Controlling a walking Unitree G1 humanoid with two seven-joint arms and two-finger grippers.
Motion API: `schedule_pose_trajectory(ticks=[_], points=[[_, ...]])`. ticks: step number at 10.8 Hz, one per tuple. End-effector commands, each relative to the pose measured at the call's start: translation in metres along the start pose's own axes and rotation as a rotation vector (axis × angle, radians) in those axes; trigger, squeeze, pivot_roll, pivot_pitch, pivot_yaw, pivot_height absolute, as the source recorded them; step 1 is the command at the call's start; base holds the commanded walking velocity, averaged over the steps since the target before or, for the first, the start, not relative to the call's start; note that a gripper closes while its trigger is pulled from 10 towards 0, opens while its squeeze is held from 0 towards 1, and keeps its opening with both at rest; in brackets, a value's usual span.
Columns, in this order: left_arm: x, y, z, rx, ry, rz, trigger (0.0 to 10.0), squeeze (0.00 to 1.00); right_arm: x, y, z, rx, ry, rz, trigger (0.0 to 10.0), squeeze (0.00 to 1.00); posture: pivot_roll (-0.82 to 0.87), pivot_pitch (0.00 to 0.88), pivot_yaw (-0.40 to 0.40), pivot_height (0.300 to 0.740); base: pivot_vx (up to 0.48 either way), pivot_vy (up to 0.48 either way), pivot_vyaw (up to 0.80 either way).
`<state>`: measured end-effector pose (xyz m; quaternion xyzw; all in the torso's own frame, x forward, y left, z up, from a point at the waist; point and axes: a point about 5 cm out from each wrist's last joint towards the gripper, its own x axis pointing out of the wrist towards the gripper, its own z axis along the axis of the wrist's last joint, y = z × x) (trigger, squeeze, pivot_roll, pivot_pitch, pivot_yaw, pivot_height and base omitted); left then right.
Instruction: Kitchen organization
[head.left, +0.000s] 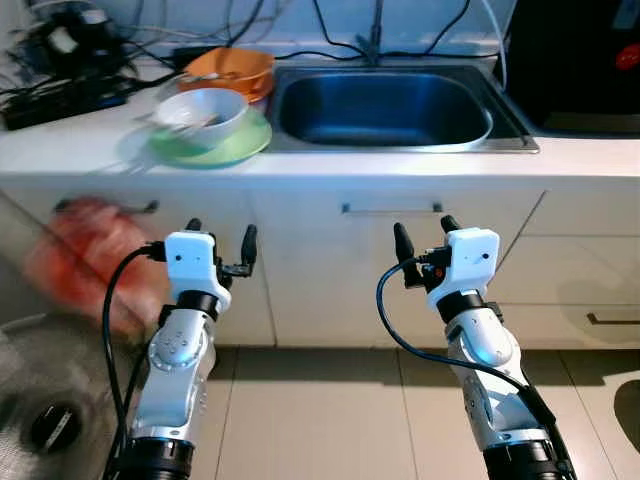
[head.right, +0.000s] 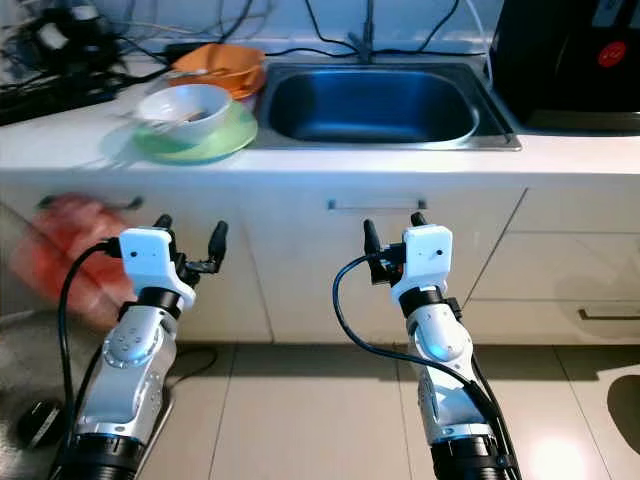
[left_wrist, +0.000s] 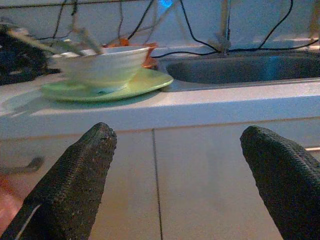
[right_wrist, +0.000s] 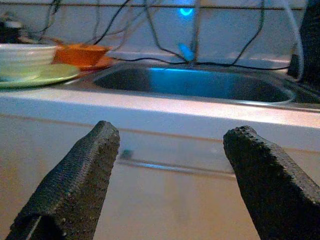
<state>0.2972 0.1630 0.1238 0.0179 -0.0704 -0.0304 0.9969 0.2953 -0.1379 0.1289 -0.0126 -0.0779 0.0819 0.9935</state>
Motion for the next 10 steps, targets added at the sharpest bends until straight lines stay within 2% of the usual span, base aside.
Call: schedule_pose_trajectory(ticks=[1, 2, 4, 10], points=[[0.004, -0.007, 0.003, 0.010, -0.017, -0.036, 10.0, 0.00, 0.002, -0.005, 0.007, -0.002, -0.022, -0.024, 10.0, 0.00, 0.04, 0.000, 0.035, 0.740, 0.469, 0.000, 0.00], [0.005, -0.010, 0.012, 0.045, -0.068, -0.062, 10.0, 0.00, 0.003, -0.007, 0.013, 0.002, -0.042, -0.038, 10.0, 0.00, 0.04, 0.001, 0.035, 0.740, 0.469, 0.000, 0.00], [0.007, -0.012, 0.020, 0.032, -0.084, -0.072, 10.0, 0.00, 0.004, -0.006, 0.026, 0.004, -0.081, -0.036, 10.0, 0.00, 0.03, 0.002, 0.039, 0.740, 0.469, 0.000, 0.00], [0.005, -0.014, 0.010, 0.029, -0.033, -0.074, 10.0, 0.00, 0.001, -0.001, 0.026, -0.009, -0.075, -0.020, 10.0, 0.00, 0.03, 0.011, 0.037, 0.740, 0.436, 0.000, 0.00]])
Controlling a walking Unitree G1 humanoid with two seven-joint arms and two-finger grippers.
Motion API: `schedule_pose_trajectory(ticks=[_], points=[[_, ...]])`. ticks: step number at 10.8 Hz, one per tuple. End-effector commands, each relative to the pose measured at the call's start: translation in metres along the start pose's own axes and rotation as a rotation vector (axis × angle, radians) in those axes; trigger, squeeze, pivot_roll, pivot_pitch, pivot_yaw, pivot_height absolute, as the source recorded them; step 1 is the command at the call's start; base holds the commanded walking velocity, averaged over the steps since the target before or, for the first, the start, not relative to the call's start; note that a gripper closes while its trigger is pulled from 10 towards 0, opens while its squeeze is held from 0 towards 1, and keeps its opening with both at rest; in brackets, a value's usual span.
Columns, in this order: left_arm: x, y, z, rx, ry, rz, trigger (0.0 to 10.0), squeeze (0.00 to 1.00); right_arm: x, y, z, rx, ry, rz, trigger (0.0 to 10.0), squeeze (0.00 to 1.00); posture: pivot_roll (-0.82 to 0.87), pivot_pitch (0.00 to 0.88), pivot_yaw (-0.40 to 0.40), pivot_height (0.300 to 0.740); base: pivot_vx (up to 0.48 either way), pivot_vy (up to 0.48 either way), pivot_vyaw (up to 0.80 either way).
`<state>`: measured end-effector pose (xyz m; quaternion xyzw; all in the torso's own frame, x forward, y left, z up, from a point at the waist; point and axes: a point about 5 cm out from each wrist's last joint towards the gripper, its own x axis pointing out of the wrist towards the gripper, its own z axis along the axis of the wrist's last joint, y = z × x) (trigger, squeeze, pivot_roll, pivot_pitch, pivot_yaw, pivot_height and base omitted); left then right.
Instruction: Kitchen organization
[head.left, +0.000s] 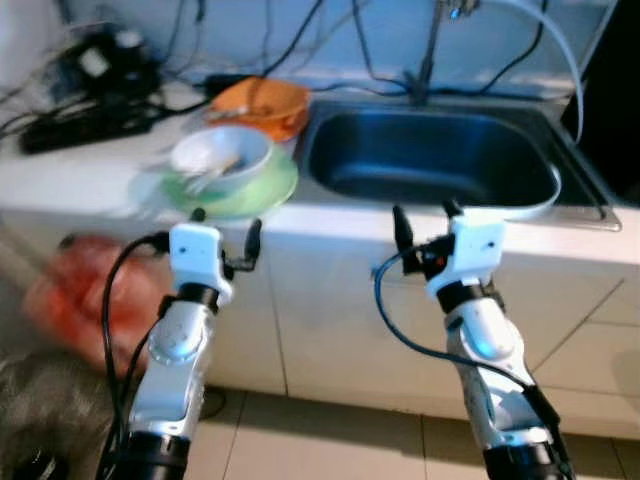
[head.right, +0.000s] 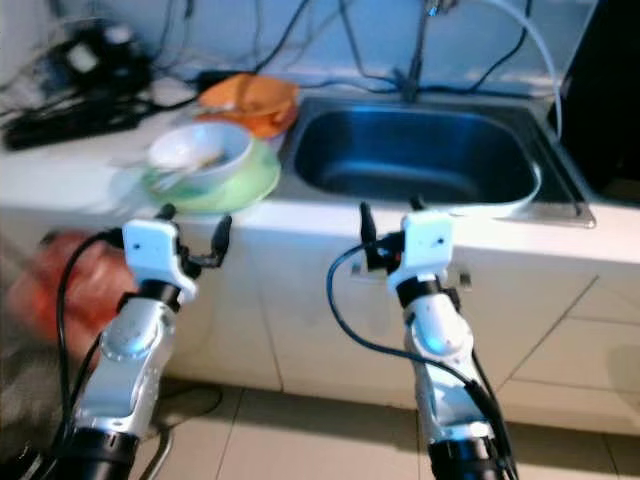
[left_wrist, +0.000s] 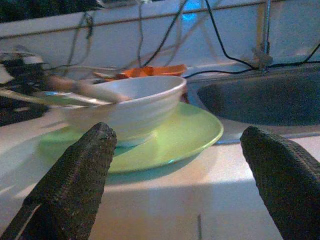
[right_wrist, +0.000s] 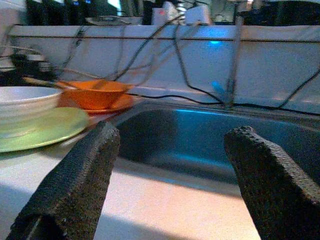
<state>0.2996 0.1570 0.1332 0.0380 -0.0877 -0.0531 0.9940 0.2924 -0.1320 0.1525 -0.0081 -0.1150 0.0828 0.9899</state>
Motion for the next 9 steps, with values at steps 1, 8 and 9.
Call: schedule_pose_trajectory(ticks=[1, 8, 9], points=[[0.0012, -0.0083, 0.0001, -0.010, 0.005, -0.022, 10.0, 0.00, 0.0001, -0.0057, 0.0027, -0.012, 0.000, -0.018, 10.0, 0.00, 0.03, 0.012, 0.037, 0.740, 0.480, 0.000, 0.00], [0.0006, -0.0080, -0.0026, -0.020, 0.026, -0.007, 10.0, 0.00, -0.0007, -0.0036, 0.0020, -0.009, 0.009, -0.012, 10.0, 0.00, 0.03, 0.015, 0.039, 0.740, 0.267, 0.000, 0.00], [0.0006, -0.0076, -0.0026, -0.020, 0.025, -0.006, 10.0, 0.00, -0.0005, -0.0034, 0.0019, -0.009, 0.010, -0.012, 10.0, 0.00, 0.03, 0.015, 0.038, 0.740, 0.000, 0.000, 0.00]])
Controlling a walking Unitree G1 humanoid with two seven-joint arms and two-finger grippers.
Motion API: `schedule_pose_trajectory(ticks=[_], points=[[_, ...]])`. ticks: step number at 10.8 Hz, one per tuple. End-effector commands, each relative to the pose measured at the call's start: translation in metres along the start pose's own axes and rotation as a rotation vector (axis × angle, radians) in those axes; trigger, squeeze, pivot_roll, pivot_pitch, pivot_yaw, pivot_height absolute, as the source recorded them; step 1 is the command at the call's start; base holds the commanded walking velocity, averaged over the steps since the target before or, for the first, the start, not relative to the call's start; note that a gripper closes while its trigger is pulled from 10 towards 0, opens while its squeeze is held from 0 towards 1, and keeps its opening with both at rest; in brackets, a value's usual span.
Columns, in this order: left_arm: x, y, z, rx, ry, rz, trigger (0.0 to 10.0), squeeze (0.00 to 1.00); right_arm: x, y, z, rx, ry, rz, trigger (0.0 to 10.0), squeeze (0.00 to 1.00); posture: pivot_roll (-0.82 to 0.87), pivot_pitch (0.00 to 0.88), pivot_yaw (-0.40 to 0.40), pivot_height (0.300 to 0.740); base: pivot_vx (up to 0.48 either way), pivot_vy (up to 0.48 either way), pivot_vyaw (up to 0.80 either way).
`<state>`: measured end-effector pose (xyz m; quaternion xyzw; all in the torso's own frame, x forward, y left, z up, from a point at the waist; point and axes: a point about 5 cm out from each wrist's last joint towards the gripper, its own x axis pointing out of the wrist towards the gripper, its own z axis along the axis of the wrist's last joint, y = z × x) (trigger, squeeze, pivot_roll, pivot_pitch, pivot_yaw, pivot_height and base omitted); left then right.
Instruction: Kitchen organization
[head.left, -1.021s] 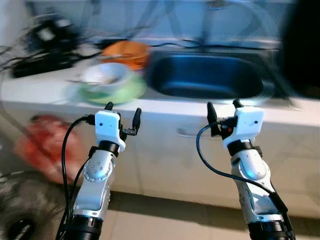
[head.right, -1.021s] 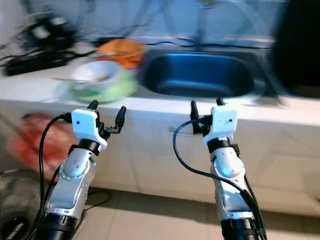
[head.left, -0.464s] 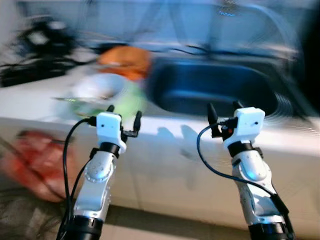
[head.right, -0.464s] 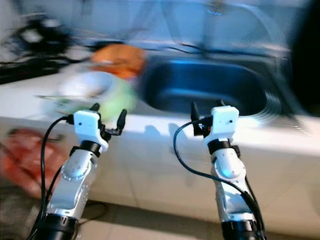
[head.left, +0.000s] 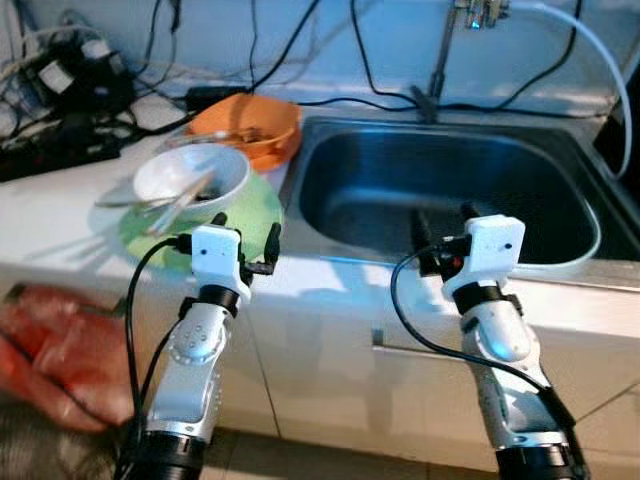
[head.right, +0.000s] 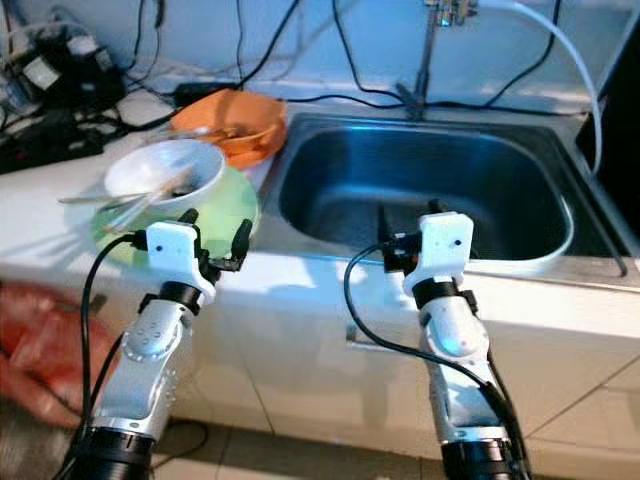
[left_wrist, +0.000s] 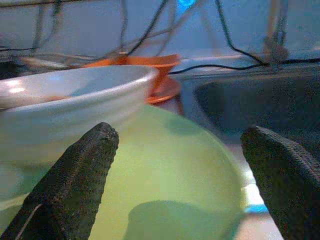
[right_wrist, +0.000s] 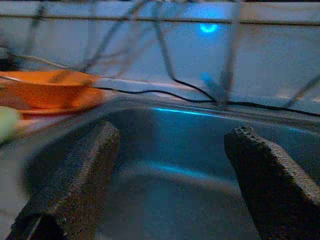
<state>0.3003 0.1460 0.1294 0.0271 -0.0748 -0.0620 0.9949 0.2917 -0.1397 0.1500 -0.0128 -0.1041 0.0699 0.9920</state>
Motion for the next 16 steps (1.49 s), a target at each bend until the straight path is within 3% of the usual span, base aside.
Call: schedule_pose_trajectory(ticks=[1, 4, 6, 9, 11, 15, 16], points=[[-0.001, 0.004, 0.000, 0.006, 0.003, 0.015, 10.0, 0.00, 0.002, 0.004, 0.004, 0.002, -0.012, 0.016, 10.0, 0.00, 0.04, 0.014, 0.038, 0.740, 0.000, 0.000, 0.00], [0.000, 0.003, 0.000, -0.005, 0.002, 0.008, 10.0, 0.00, 0.005, 0.004, -0.002, -0.004, 0.047, 0.003, 10.0, 0.00, 0.04, 0.007, 0.040, 0.740, 0.000, 0.000, 0.00], [-0.001, -0.006, 0.002, 0.000, -0.019, -0.066, 10.0, 0.00, 0.010, 0.000, -0.001, 0.046, 0.061, -0.017, 10.0, 0.00, 0.04, 0.002, 0.039, 0.740, 0.000, 0.000, 0.00], [0.002, -0.013, 0.008, 0.014, -0.051, -0.121, 10.0, 0.00, 0.015, 0.007, 0.005, 0.013, 0.061, 0.016, 10.0, 0.00, 0.03, 0.000, 0.033, 0.740, 0.000, 0.000, 0.00], [0.002, -0.014, 0.010, 0.017, -0.058, -0.130, 10.0, 0.00, 0.015, 0.003, 0.001, 0.086, 0.099, 0.003, 10.0, 0.00, 0.04, 0.001, 0.032, 0.740, 0.000, 0.000, 0.00], [0.001, -0.016, 0.010, 0.008, -0.061, -0.136, 10.0, 0.00, 0.012, -0.002, 0.003, 0.027, 0.096, -0.055, 10.0, 0.00, 0.03, 0.009, 0.033, 0.740, 0.000, 0.000, 0.00], [0.001, -0.017, 0.010, 0.005, -0.060, -0.139, 10.0, 0.00, 0.009, 0.001, 0.004, -0.007, 0.101, 0.011, 10.0, 0.00, 0.02, 0.011, 0.033, 0.740, 0.000, 0.000, 0.00]])
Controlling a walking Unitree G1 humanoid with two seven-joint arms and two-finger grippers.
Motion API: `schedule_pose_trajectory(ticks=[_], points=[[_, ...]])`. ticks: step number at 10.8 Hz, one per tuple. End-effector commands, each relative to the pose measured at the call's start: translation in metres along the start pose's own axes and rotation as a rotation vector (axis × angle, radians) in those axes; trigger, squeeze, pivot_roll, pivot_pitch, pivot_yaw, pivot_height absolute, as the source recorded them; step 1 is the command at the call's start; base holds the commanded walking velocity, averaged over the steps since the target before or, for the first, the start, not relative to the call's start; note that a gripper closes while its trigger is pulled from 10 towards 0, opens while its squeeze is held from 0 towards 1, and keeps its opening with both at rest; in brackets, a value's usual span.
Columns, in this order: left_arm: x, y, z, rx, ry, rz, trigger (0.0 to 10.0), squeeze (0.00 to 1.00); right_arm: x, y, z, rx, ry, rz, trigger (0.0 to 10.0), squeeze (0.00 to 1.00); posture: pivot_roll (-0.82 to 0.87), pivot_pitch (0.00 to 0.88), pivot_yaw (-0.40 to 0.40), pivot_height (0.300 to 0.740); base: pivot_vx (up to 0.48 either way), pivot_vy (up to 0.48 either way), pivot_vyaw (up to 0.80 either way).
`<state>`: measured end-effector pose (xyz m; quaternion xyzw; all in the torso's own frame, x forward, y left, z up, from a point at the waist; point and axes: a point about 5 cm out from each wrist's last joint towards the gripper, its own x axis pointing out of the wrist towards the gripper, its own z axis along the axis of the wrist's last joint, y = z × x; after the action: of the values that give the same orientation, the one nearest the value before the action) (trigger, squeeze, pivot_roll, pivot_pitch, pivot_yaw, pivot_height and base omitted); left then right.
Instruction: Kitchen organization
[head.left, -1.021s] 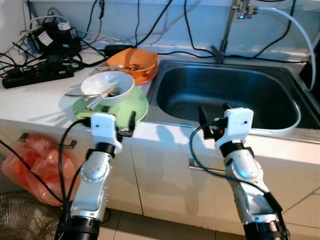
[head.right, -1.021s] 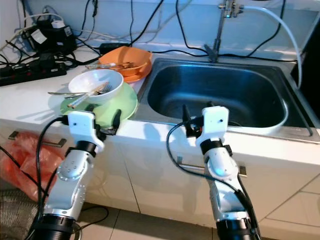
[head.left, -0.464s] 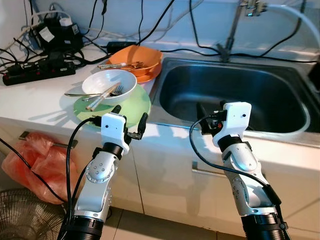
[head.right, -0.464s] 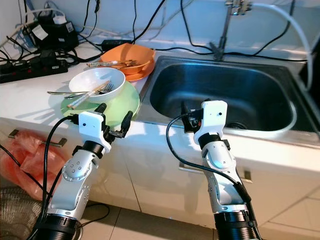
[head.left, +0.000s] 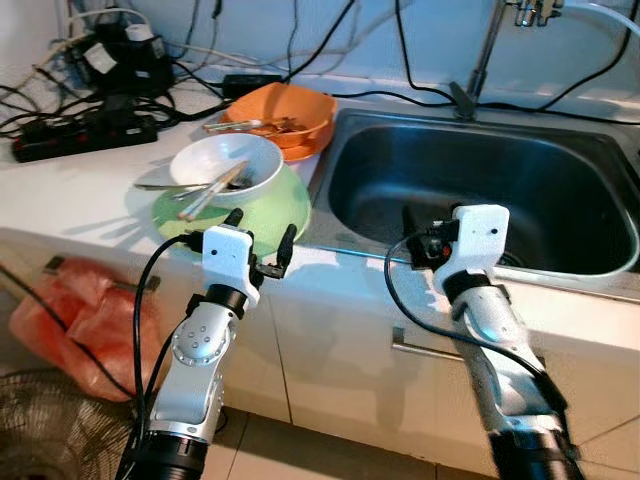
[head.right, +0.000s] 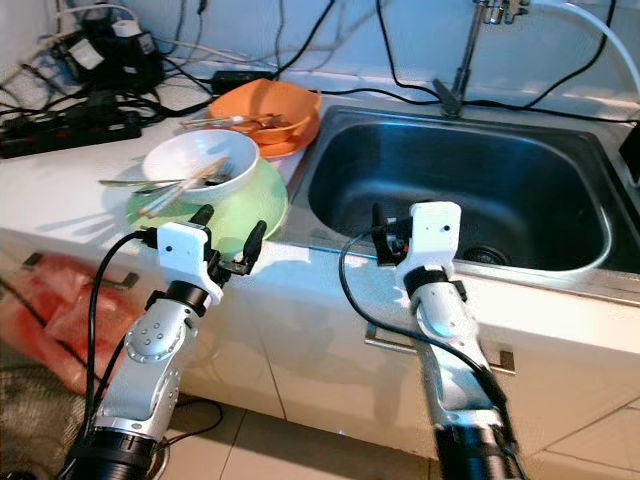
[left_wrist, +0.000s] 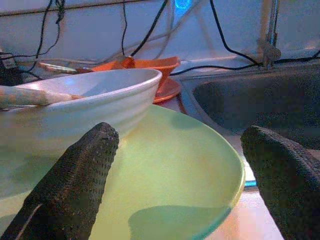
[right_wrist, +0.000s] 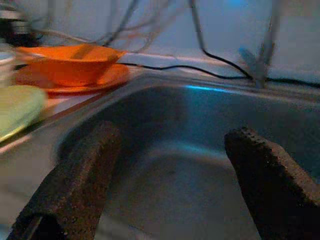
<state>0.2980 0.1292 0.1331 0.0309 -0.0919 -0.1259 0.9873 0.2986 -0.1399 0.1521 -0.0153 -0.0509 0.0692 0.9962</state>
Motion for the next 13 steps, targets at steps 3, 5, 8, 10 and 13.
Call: schedule_pose_trajectory(ticks=[3, 5, 8, 10, 13], points=[[0.017, -0.016, 0.038, -0.027, -0.098, -0.071, 10.0, 0.00, 0.000, 0.006, 0.011, 0.070, -0.032, 0.043, 10.0, 0.00, 0.02, 0.013, 0.029, 0.740, 0.000, 0.000, 0.00], [0.017, -0.020, 0.041, -0.006, -0.107, -0.099, 10.0, 0.00, 0.001, 0.006, 0.012, 0.069, -0.037, 0.042, 10.0, 0.00, 0.02, 0.013, 0.034, 0.740, 0.000, 0.000, -0.80], [0.017, -0.015, 0.048, 0.011, -0.136, -0.055, 10.0, 0.00, 0.001, 0.008, 0.012, 0.067, -0.038, 0.049, 10.0, 0.00, 0.02, 0.014, 0.034, 0.740, 0.000, 0.000, -0.53], [0.017, 0.013, 0.065, 0.097, -0.223, 0.131, 10.0, 0.00, 0.003, 0.008, 0.014, 0.072, -0.032, 0.057, 10.0, 0.00, 0.03, 0.016, 0.033, 0.740, 0.000, 0.000, 0.00], [0.010, 0.027, 0.088, 0.194, -0.320, 0.230, 10.0, 0.00, 0.007, 0.009, 0.016, 0.080, -0.039, 0.051, 10.0, 0.00, 0.03, 0.016, 0.036, 0.740, 0.000, 0.000, 0.00]])
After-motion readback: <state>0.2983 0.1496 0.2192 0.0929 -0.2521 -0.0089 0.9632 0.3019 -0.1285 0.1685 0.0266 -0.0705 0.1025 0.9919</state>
